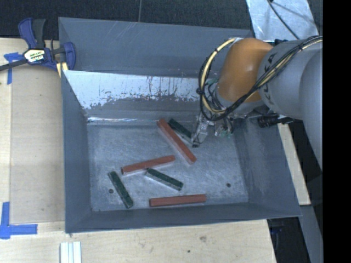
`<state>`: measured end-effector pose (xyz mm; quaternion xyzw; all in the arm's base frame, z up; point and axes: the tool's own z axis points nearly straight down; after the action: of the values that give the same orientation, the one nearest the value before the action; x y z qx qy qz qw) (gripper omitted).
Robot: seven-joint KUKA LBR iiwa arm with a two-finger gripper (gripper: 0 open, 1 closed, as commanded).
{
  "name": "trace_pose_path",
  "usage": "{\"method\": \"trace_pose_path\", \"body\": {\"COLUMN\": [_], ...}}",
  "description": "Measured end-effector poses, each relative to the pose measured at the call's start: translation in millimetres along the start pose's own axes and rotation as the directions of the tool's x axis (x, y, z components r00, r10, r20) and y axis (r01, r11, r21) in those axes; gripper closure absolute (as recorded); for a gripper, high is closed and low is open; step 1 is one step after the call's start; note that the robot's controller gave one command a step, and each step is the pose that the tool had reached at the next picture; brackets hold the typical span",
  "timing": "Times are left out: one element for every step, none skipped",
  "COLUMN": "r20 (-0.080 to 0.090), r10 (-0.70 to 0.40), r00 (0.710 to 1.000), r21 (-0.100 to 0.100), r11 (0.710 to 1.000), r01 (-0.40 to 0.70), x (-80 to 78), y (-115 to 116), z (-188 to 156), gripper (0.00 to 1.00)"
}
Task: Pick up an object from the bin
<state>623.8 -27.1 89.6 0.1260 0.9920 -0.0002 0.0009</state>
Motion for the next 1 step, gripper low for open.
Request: {"method": "trace_pose_path", "body": {"r20": [0.0], "r10": [-0.001], "r00": [1.0], "r21": [0.0], "r11": [1.0], "r01": [0.001], "x": [0.2], "y": [0.0], "z": [0.1], "gripper": [0.0]}}
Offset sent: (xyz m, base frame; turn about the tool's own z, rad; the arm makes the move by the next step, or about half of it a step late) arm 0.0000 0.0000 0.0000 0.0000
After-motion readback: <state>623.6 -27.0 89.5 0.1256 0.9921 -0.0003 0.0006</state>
